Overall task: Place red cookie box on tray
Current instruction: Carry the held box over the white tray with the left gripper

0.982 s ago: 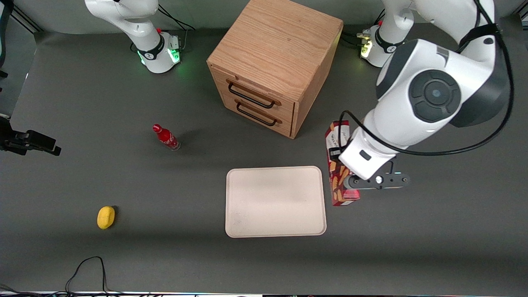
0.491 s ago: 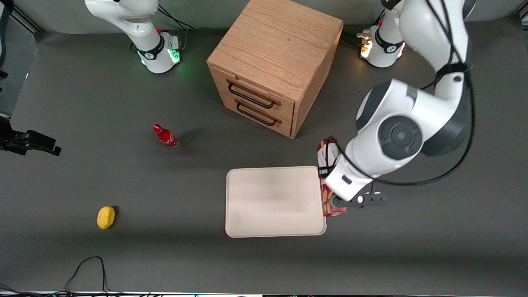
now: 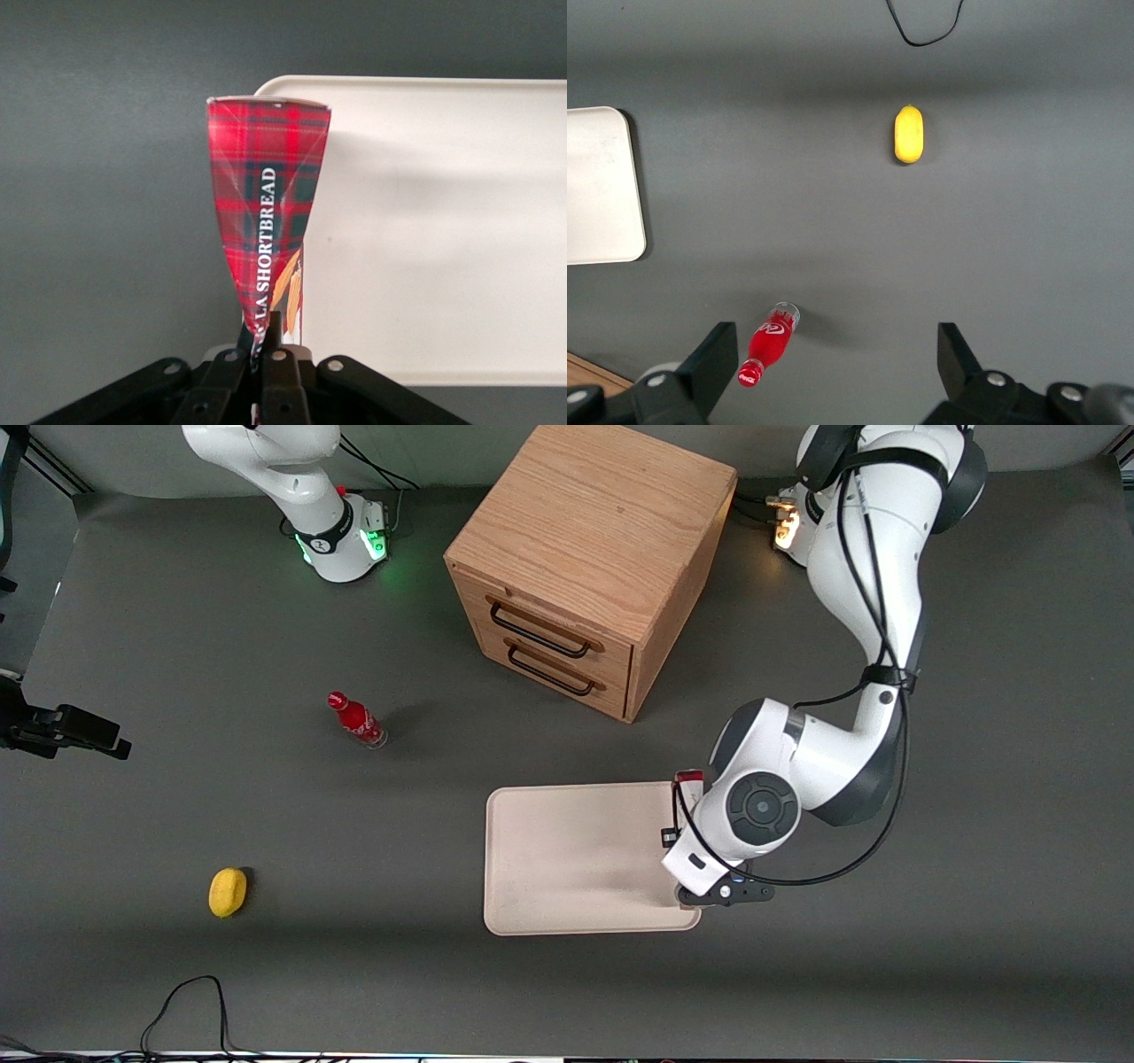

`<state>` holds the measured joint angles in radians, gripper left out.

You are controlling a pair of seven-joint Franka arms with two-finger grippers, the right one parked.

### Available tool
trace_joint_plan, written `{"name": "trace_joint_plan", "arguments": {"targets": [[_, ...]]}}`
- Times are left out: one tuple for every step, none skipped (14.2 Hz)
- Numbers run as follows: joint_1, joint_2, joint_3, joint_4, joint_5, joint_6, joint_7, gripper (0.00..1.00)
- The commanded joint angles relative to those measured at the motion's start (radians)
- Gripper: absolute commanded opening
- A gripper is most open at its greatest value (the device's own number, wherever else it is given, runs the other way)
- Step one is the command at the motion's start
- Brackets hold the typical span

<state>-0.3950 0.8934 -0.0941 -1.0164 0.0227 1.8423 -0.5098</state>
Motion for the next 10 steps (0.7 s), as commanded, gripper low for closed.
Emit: {"name": "trace_joint_plan", "arguments": {"targets": [[-0.024,0.028,0.011,-0.005,0.023,0.046,-0.019,0.0],[-0.025,0.041,0.013,-0.005,0.023,0.057,-0.021,0.0],[-0.027,0.05,0.013,-0.005,0.023,0.07,-0.03,0.0],[-0.028,0.058,0.013,-0.008,0.023,0.089,-0.045,0.0],[-0.03,0.062,0.013,-0.01,0.025,0.103,-0.05,0.0],[-0.028,0.062,0.013,-0.01,0.025,0.103,-0.05,0.0],[-0.028,0.062,0.014,-0.01,0.025,0.103,-0.05,0.0],[-0.028,0.062,0.014,-0.01,0.025,0.104,-0.049,0.0],[-0.028,0.062,0.014,-0.01,0.025,0.1,-0.049,0.31],[-0.027,0.061,0.014,-0.01,0.025,0.088,-0.049,0.44]]}}
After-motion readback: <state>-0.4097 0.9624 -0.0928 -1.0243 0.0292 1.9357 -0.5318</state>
